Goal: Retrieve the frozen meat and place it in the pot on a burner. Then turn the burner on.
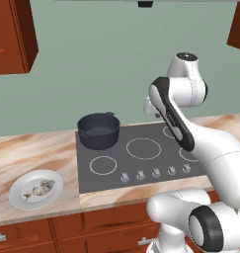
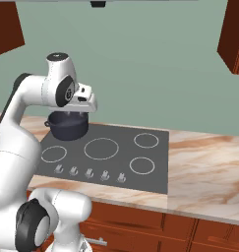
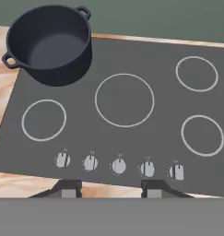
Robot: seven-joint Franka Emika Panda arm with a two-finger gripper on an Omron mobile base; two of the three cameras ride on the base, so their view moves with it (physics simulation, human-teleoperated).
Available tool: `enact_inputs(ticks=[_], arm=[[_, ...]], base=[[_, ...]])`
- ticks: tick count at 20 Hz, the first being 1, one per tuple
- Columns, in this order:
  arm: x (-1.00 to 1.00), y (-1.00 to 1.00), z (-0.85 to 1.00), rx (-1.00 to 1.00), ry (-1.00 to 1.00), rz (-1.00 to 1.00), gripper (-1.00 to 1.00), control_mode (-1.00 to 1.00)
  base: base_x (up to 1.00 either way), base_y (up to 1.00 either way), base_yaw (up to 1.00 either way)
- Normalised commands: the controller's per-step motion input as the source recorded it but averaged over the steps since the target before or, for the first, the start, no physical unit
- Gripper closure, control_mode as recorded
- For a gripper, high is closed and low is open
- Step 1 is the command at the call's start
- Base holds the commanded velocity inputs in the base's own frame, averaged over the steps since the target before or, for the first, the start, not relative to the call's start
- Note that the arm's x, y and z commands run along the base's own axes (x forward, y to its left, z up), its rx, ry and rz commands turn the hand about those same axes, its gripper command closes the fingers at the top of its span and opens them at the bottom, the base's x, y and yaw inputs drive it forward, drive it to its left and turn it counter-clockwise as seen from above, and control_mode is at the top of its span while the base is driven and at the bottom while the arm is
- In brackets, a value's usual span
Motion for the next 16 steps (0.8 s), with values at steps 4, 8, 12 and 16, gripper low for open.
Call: enact_inputs(ticks=[4, 8, 12, 16], arm=[[0.00, 0.16, 0.00, 0.00, 0.00, 0.00, -1.00, -1.00], [-0.09, 0.39, -0.01, 0.00, 0.00, 0.00, -1.00, -1.00], [-0.25, 0.27, 0.00, 0.02, 0.00, 0.03, -1.00, -1.00], [-0.36, 0.34, 0.00, 0.00, 0.00, 0.07, -1.00, -1.00]], base=[[0.00, 0.00, 0.00], [0.00, 0.00, 0.00], [0.00, 0.00, 0.00], [0.00, 0.00, 0.00]])
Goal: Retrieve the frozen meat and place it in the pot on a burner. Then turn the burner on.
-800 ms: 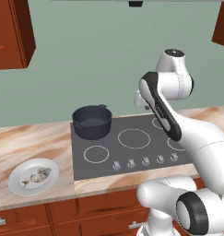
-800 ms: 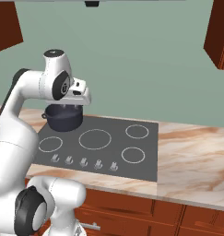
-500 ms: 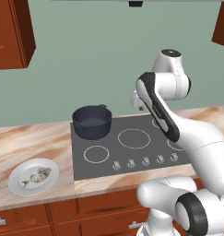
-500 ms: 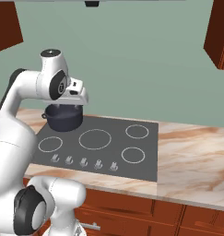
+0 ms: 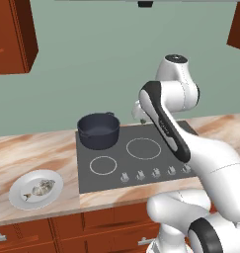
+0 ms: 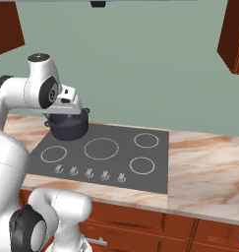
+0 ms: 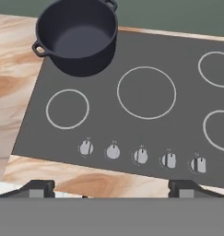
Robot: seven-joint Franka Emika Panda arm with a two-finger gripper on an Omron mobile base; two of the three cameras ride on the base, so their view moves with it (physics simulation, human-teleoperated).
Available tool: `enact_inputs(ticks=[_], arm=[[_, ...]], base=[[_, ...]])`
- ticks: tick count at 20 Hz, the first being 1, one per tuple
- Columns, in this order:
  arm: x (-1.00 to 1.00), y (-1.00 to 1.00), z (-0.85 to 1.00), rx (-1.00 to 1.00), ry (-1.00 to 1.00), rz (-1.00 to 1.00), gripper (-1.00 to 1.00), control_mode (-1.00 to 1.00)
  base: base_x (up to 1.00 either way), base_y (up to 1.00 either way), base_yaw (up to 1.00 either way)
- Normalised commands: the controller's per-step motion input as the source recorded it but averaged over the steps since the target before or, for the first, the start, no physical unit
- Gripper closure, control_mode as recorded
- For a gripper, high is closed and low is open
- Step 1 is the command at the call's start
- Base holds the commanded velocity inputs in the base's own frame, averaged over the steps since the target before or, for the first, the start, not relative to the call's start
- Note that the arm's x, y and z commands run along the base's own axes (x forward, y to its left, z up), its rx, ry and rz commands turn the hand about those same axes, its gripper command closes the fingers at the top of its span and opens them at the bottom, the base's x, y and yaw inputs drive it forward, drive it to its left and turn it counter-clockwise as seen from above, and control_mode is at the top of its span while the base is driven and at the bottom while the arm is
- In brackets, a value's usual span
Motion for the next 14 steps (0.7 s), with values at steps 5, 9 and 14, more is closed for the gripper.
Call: enact_inputs(ticks=[5, 9, 14], arm=[[-0.22, 0.51, -0.05, 0.00, 0.00, 0.20, -1.00, -1.00], [-0.23, 0.44, -0.01, 0.00, 0.00, 0.19, -1.00, -1.00], [-0.09, 0.51, -0.01, 0.00, 0.01, 0.16, -1.00, -1.00]], base=[[0.00, 0.00, 0.00], [0.00, 0.00, 0.00], [0.00, 0.00, 0.00]])
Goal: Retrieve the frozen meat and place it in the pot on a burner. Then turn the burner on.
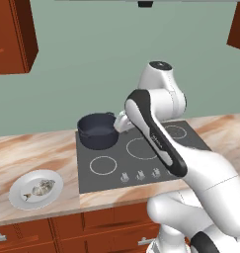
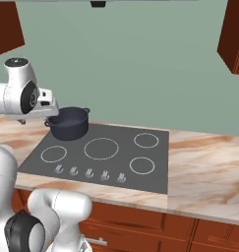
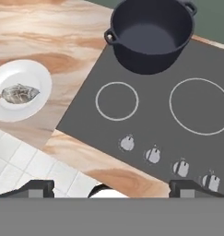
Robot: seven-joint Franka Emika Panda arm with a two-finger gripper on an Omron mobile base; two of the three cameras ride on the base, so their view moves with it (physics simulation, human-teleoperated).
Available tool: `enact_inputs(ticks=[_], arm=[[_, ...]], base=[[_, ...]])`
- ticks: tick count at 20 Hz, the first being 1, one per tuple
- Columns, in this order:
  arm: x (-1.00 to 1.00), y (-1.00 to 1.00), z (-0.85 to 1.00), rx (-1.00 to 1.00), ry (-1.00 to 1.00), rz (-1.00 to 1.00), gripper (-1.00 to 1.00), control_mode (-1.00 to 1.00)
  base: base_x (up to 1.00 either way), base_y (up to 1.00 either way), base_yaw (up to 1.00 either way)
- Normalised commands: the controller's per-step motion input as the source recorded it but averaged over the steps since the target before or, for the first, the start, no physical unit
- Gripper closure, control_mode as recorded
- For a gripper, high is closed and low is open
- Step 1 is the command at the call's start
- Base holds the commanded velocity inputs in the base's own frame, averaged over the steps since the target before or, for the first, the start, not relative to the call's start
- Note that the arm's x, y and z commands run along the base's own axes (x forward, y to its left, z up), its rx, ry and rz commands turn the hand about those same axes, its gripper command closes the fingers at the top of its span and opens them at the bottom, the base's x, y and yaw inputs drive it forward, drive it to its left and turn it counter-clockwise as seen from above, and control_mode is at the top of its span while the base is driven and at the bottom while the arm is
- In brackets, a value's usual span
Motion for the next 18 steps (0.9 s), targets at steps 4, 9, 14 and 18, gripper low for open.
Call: enact_inputs(ticks=[4, 9, 14, 18], arm=[[-0.06, 0.64, 0.00, 0.00, 0.00, 0.16, -1.00, -1.00], [-0.03, 0.61, -0.14, 0.00, 0.00, 0.17, -1.00, -1.00], [-0.04, 0.49, -0.31, 0.00, 0.00, 0.31, -1.00, -1.00], [-0.12, 0.56, -0.02, -0.06, 0.00, 0.39, -1.00, -1.00]], base=[[0.00, 0.00, 0.00], [0.00, 0.00, 0.00], [0.00, 0.00, 0.00], [0.00, 0.00, 0.00]])
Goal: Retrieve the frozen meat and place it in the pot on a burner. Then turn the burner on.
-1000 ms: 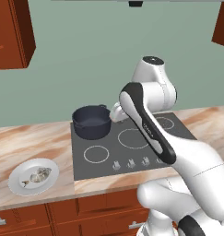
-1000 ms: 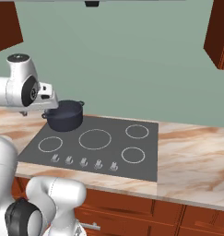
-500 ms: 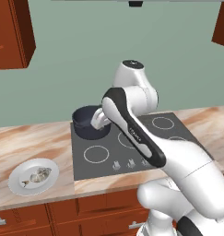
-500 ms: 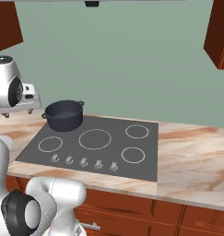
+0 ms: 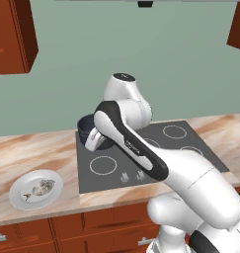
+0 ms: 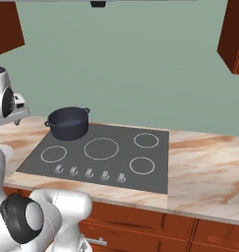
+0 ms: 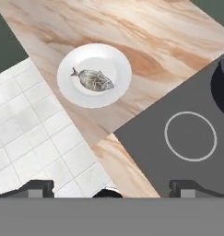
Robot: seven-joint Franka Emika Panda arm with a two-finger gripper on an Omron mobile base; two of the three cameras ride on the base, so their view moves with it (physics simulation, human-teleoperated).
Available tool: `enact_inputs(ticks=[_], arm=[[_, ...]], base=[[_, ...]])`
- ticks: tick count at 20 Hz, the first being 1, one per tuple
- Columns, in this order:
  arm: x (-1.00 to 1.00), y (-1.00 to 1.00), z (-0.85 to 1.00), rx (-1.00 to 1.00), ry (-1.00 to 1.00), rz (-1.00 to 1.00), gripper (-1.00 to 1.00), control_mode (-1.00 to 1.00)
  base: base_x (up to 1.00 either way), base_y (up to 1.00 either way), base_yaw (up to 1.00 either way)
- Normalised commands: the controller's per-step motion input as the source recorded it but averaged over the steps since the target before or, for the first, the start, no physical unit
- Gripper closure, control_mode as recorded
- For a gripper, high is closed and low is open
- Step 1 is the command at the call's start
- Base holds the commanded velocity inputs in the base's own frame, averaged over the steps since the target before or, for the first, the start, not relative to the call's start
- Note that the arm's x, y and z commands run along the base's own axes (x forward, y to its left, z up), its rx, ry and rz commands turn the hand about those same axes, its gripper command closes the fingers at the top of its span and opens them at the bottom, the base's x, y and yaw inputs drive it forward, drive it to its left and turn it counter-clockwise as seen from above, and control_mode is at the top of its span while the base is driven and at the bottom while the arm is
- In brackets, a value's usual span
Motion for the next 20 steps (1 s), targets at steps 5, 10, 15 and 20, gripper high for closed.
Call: enact_inputs(ticks=[5, 10, 15, 20], arm=[[-0.07, 0.72, -0.06, -0.14, 0.00, 0.27, -1.00, -1.00], [-0.21, 0.74, -0.35, -0.12, -0.01, 0.18, -1.00, -1.00], [-0.10, 0.54, -0.44, -0.08, 0.01, 0.23, -1.00, -1.00], [-0.03, 0.32, -0.46, -0.11, 0.00, 0.08, -1.00, -1.00]], base=[[0.00, 0.00, 0.00], [0.00, 0.00, 0.00], [0.00, 0.00, 0.00], [0.00, 0.00, 0.00]])
